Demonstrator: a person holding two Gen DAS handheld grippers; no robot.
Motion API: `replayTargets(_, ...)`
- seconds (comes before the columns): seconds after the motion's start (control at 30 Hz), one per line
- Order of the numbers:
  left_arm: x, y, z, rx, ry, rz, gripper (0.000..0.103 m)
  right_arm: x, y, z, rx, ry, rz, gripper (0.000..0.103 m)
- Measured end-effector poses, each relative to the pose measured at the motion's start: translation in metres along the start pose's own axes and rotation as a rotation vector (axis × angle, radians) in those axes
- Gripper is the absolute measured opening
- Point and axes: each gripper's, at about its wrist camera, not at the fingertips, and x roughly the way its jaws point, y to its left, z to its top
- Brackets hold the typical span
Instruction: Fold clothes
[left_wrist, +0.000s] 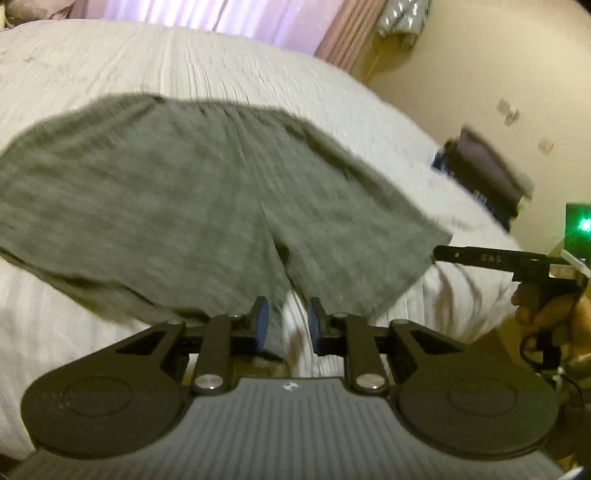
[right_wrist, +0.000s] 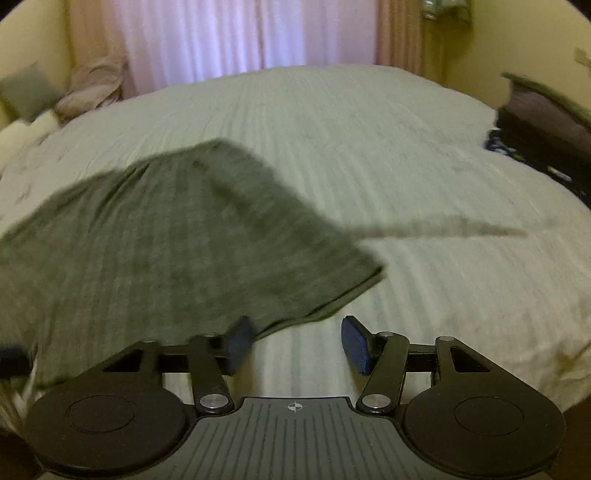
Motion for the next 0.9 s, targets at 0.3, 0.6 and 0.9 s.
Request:
replayTargets(0.3,0.026,0.062,0.091,0.029,-0.094,0.138,0.017,0.076,0.040,0.091,-0.025,-0.067,0.322,0.024)
replayTargets(0.6,0.054,0.119,0.108,-0.035,-0.064,0.212,0.016,0.193,-0.006,0.111,0.123,0.038,0.240,0.000)
replayTargets(0.9,0.071,0.146,0.127,-0.045,-0.101,0.231,0.019,0.172,-0.006,0.117,0.157,-0.005,0.333,0.000)
